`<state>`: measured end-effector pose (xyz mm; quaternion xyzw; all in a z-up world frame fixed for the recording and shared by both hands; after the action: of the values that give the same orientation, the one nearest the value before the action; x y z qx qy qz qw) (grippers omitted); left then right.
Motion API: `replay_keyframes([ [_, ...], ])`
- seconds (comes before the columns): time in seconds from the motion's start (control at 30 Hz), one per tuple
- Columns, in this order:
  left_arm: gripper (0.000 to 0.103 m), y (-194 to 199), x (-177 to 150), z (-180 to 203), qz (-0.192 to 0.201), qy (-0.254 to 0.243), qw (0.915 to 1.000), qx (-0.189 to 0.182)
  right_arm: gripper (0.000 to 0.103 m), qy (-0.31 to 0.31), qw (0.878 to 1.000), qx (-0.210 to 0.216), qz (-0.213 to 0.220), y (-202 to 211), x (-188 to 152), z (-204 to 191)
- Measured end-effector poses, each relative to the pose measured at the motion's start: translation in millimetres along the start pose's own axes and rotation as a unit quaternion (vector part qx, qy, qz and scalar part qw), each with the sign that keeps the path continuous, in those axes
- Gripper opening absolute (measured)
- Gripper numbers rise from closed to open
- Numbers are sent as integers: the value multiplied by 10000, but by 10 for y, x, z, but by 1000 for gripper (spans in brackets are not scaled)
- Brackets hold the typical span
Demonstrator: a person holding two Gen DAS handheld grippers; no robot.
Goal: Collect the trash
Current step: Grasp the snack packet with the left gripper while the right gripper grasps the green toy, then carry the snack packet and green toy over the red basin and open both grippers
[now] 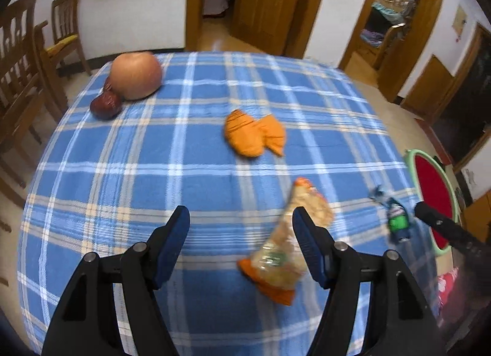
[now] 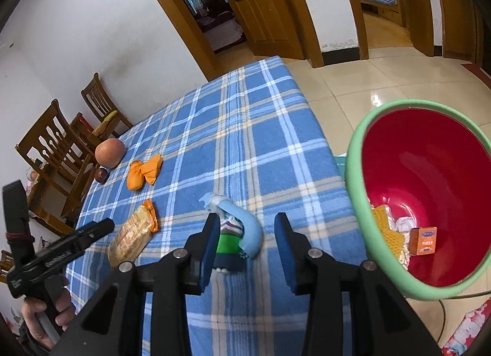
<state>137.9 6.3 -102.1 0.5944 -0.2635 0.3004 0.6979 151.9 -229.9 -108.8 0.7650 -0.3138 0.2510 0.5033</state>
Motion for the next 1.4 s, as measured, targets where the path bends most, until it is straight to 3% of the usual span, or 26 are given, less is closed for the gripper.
replay_keyframes([
  [0.13,70,-25,-46,191,-41,-206,9995,-234,40,-33,10000,-15,12,90,-60,26],
  [0.37,70,-198,-225,351,-285,-463,9980,-311,41,48,10000,15,17,243,-194,-44],
  [0.4,67,-201,-250,358,-295,-479,9979,-314,41,58,10000,36,4,252,-215,-63],
  [0.53,42,-210,-281,397,-221,-601,9975,-315,41,120,9998,136,-113,222,-318,-159],
  [0.6,38,-211,-290,401,-223,-524,9977,-374,41,126,9996,180,-199,179,-374,-207],
  [0.73,38,-188,-282,313,-202,-394,9984,-357,41,162,9991,181,-340,45,-449,-281],
  [1.07,38,-142,-254,163,-139,-146,9992,-336,41,534,9981,-289,-121,-171,-252,-271],
  [1.17,38,-126,-248,155,-114,-119,9993,-346,29,696,9966,-442,-82,-212,-236,-275],
  [1.2,38,-116,-245,153,-104,-112,9993,-350,29,734,9962,-462,-65,-215,-239,-278],
  [1.4,38,12,-195,162,-9,-36,9991,-423,28,629,9979,-133,-95,-109,-315,-383],
])
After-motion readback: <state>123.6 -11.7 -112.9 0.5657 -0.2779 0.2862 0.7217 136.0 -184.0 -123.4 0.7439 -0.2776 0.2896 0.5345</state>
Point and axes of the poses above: each gripper's, at about its wrist camera, not at the fingertips, and y roughly against the way its jaws point, z to its right, x to its top, the point moved 10 cm from there along -y, roughly the way its jaws point, and after that the axes turned 11 degrees about z, right-handed, at the moved point
